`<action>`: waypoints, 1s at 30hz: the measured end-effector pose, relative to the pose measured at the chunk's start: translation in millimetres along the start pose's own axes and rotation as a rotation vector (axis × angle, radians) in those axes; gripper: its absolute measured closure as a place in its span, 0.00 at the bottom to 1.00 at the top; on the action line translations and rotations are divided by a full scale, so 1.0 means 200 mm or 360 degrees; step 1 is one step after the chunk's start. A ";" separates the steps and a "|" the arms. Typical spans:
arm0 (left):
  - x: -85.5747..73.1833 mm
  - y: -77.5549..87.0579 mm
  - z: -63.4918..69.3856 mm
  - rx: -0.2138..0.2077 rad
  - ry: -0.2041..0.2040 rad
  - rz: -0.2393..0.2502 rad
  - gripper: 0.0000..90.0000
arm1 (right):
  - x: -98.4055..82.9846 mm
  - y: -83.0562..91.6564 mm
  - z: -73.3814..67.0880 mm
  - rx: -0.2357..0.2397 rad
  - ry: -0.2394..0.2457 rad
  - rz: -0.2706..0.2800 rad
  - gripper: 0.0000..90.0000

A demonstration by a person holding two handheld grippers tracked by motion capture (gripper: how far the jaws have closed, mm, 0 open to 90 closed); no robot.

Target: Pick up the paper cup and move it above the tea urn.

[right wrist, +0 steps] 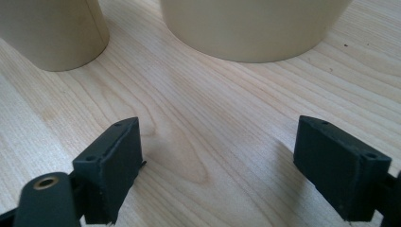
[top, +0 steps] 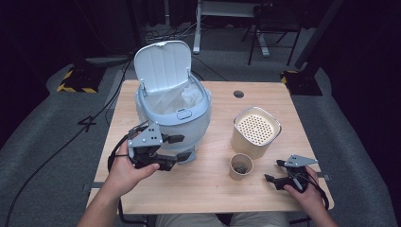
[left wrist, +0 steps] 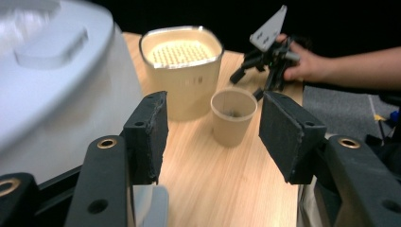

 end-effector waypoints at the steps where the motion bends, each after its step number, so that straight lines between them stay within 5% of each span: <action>1: -0.05 0.01 0.00 0.0020 0.0016 -0.0008 0.46 | 0.00 0.00 0.00 -0.0002 0.0000 0.0000 0.18; 9: -0.29 0.01 -0.03 0.0095 0.0129 0.0015 0.44 | 0.00 0.00 0.00 -0.0011 0.0006 0.0003 0.19; 12: -0.44 0.01 -0.08 0.0178 0.0171 -0.0090 0.41 | 0.00 0.00 0.00 -0.0011 0.0004 0.0003 0.19; 16: -0.50 0.01 -0.09 0.0192 0.0223 -0.0083 0.41 | 0.00 0.00 0.00 -0.0009 0.0001 -0.0003 0.17; 19: -0.61 0.00 -0.12 0.0264 0.0232 -0.0163 0.37 | 0.00 0.00 0.00 -0.0013 0.0000 -0.0004 0.16; 23: -0.70 -0.02 -0.13 0.0297 0.0309 -0.0206 0.36 | 0.00 0.00 0.00 -0.0015 0.0000 -0.0007 0.16; 30: -0.79 -0.04 -0.15 0.0357 0.0314 -0.0322 0.35 | 0.00 0.00 0.00 -0.0015 -0.0001 -0.0006 0.16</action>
Point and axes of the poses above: each handheld gripper's, and its own axes: y roughly backward along the jaws, x roughly out of its top, z roughly to its right, the point moved 9 cm from there along -y, roughly forward along the jaws, and after that the axes turned 13 degrees about z, right-handed, at the moved point
